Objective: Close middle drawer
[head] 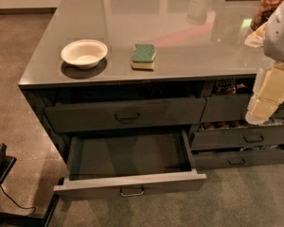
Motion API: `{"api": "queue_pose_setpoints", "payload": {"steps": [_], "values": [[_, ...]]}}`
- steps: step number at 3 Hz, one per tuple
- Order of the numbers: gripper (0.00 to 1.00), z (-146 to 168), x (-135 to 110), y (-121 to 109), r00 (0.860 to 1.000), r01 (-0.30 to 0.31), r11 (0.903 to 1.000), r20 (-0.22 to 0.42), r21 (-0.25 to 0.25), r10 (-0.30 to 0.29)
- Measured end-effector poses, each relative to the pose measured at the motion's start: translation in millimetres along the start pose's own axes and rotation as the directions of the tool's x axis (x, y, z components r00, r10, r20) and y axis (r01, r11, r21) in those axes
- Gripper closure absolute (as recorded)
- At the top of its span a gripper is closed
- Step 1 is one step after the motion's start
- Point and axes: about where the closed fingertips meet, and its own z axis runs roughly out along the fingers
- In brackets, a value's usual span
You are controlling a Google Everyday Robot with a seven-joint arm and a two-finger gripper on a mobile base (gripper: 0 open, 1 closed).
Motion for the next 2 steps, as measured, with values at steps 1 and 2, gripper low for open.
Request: {"api": "queue_pose_setpoints", "payload": {"steps": [1,2], "values": [[0.00,0.0,0.0,0.0,1.000,0.000,1.0000,0.000,0.000,0.000],[0.19,0.1,0.0,0.0,1.000,0.000,1.0000,0.000,0.000,0.000]]}}
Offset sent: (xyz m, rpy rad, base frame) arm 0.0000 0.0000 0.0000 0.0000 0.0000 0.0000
